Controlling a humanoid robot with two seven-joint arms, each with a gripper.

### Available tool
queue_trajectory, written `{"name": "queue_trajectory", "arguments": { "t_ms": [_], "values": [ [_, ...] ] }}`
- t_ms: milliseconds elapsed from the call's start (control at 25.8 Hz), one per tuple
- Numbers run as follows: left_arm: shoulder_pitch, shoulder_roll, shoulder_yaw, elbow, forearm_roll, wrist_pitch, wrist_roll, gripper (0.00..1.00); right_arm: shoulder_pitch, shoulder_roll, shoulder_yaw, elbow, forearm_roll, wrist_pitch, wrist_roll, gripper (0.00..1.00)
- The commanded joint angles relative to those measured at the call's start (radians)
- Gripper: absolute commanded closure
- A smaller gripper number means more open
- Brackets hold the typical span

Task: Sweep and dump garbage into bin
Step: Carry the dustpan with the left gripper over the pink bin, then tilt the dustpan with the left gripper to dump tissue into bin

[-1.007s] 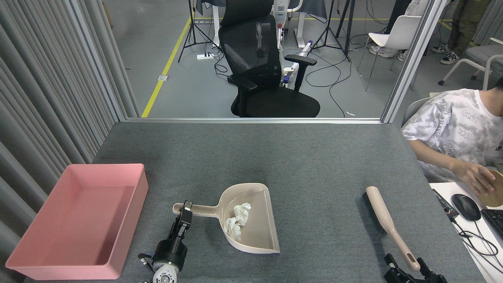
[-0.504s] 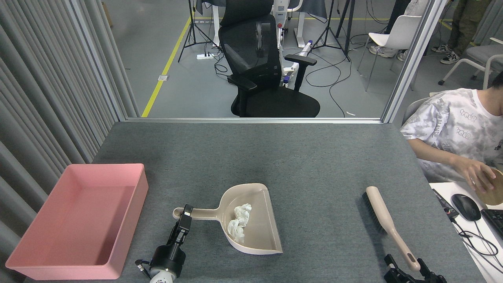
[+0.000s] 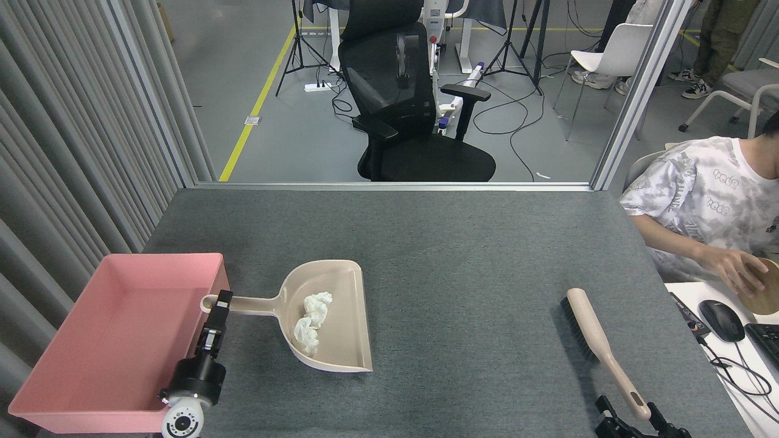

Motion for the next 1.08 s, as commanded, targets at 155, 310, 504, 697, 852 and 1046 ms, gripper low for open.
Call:
{"name": "queue_trajectory", "arguments": {
  "t_ms": [155,310,504,697,852,1046],
  "values": [
    [0.035,0.063,0.0,-0.22,0.12,0.111,-0.041,1.0,0.005,0.003,0.003,0.0,0.008,0.003,0.0,0.0],
    [0.049,0.062,0.0,-0.261,0.122,0.137,-0.047,1.0,0.006,0.003,0.005,0.0,0.008,0.003,0.0,0.0],
    [0.047,0.097,0.017,-0.266,0.149,0.154,-0.047,1.0,0.006,0.003,0.003,0.002,0.008,0.003,0.0,0.0],
    [0.035,0.204,0.054,-0.234,0.225,0.173,-0.049,1.0,0.006,0.005,0.003,0.002,0.008,0.003,0.0,0.0],
    [0.032,0.3,0.086,-0.174,0.283,0.166,-0.058,1.0,0.006,0.005,0.005,0.009,0.008,0.003,0.0,0.0],
    [0.008,0.41,0.092,-0.1,0.366,0.162,-0.06,1.0,0.008,0.006,0.005,0.017,0.008,0.003,-0.001,0.0]
  ]
}}
